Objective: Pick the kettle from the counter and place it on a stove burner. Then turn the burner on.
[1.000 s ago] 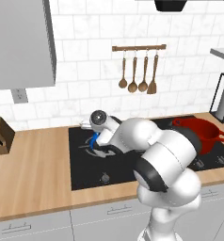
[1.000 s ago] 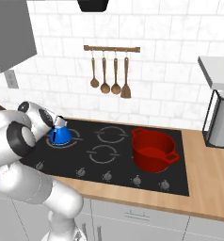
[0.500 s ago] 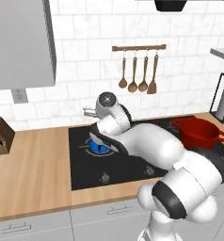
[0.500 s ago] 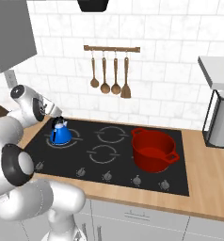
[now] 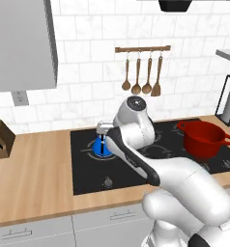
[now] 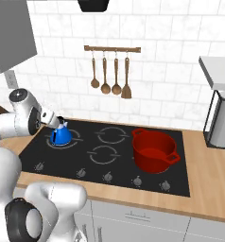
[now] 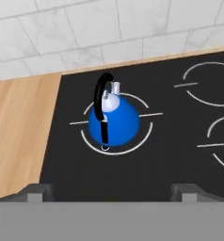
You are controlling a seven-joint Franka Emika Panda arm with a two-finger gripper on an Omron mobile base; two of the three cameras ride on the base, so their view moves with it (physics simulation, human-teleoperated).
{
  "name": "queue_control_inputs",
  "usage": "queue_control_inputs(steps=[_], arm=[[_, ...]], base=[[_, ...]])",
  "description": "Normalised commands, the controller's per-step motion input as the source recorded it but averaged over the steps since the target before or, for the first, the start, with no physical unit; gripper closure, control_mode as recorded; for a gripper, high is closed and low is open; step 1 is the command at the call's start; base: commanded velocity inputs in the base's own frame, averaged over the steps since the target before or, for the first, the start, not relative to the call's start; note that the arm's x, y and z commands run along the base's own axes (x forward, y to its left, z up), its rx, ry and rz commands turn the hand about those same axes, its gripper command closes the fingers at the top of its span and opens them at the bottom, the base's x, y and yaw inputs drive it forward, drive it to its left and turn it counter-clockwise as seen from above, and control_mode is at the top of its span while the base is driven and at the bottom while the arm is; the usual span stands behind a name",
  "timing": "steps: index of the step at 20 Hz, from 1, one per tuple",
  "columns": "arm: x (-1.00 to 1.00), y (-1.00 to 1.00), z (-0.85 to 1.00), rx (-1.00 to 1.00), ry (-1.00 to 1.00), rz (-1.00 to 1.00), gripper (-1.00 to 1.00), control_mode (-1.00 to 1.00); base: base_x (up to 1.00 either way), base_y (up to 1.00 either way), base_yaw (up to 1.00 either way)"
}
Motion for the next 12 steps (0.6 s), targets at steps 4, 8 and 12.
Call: queue_control_inputs(steps=[4, 8, 12], arm=[[-0.96, 0.25, -0.92, -0.15, 0.41, 0.29, -1.0, -1.0], [-0.35, 0.24, -1.0, -0.33, 0.56, 0.16, -1.0, -1.0], [0.1, 0.25, -0.34, -0.05, 0.25, 0.01, -1.0, -1.0]], base=[[0.0, 0.0, 0.0], [0.0, 0.0, 0.0], [0.0, 0.0, 0.0]])
